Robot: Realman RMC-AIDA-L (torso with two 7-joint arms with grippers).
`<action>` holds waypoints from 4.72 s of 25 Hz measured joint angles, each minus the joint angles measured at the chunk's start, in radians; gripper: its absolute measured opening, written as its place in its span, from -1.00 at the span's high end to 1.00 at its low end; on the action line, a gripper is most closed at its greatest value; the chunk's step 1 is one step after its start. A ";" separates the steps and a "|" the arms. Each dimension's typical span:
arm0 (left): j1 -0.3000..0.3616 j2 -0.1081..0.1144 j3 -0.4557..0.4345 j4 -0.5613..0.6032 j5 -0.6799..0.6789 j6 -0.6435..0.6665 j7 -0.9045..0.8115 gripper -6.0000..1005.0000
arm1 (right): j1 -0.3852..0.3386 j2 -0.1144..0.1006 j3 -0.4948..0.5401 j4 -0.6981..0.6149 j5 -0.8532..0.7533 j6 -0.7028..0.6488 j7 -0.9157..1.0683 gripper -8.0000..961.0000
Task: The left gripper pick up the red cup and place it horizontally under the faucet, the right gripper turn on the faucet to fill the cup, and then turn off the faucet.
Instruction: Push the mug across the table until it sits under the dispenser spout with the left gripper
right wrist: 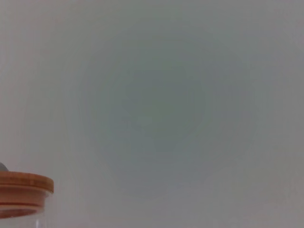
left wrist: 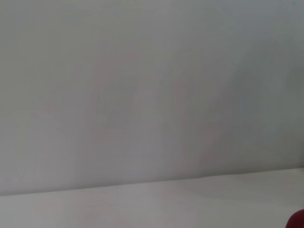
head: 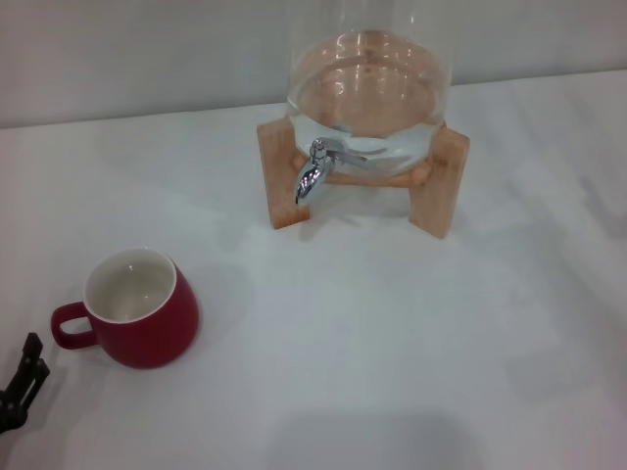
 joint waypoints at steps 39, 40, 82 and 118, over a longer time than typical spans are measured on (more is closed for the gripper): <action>0.000 -0.001 0.043 0.026 -0.005 -0.003 0.000 -0.76 | 0.000 0.000 -0.009 0.003 0.000 -0.013 -0.002 -0.74; -0.001 -0.001 0.043 0.026 -0.004 -0.003 0.000 -0.76 | 0.000 0.000 -0.009 0.003 0.000 -0.013 -0.002 -0.74; -0.040 0.009 0.068 0.021 -0.004 -0.026 0.000 -0.76 | -0.002 0.000 -0.009 0.003 0.000 -0.014 -0.013 -0.73; -0.058 0.008 0.067 0.015 -0.005 -0.032 -0.012 -0.22 | -0.002 0.000 -0.009 0.003 0.000 -0.025 -0.014 -0.73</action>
